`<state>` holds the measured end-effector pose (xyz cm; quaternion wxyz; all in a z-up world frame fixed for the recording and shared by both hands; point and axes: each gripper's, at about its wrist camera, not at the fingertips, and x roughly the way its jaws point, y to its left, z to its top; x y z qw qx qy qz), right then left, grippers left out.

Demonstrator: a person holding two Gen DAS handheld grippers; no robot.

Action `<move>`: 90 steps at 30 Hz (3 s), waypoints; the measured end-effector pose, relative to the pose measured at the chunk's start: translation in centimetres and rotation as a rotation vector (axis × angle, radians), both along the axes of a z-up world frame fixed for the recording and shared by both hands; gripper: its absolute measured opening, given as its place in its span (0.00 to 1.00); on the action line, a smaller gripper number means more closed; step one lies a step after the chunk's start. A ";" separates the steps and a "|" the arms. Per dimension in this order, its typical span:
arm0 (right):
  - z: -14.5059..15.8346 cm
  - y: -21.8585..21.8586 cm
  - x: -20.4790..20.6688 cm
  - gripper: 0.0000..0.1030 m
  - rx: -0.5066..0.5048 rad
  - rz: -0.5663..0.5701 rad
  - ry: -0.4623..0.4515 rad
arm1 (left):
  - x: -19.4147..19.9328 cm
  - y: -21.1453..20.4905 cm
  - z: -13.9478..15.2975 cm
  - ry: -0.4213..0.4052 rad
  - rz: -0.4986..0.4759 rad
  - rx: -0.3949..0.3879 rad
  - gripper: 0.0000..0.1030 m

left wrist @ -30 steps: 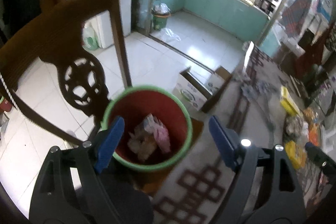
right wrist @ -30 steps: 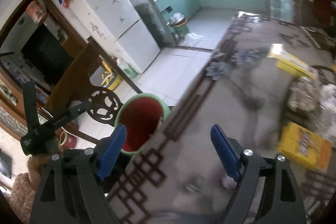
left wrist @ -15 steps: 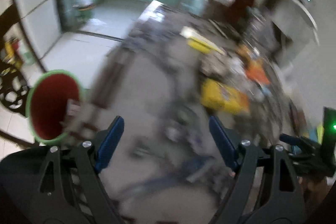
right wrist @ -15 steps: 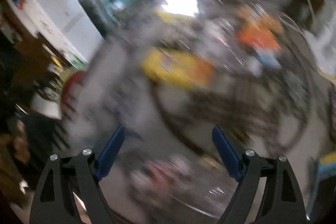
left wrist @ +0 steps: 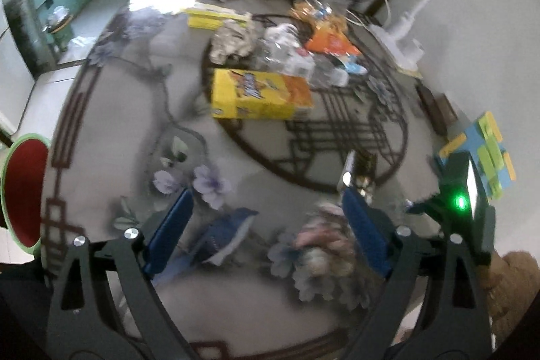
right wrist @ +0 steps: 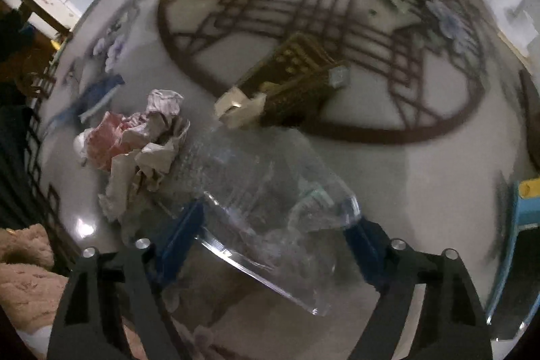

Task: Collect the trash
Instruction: 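Grasp the crumpled tissue pile with the left gripper while the right grasps the clear plastic bag, then carry the tissues and clear bag over the red bucket with both grippers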

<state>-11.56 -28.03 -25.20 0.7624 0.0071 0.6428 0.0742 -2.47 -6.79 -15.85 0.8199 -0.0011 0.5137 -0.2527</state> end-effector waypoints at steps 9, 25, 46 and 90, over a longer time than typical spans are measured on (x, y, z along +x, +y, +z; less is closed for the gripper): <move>2.8 -2.2 3.7 0.48 0.088 -0.119 -0.123 | 0.2 -1.8 -2.4 0.084 -0.037 0.035 0.86; 5.1 -0.3 6.6 0.48 0.179 -0.164 -0.215 | 1.1 -3.1 -9.6 0.317 -0.072 0.047 0.45; 11.7 3.2 8.0 0.48 0.184 -0.120 -0.395 | 1.7 6.0 4.2 -0.237 0.267 0.038 0.39; 15.9 11.3 11.7 0.50 0.189 0.011 -0.490 | 3.5 14.9 7.5 -0.294 0.443 0.039 0.40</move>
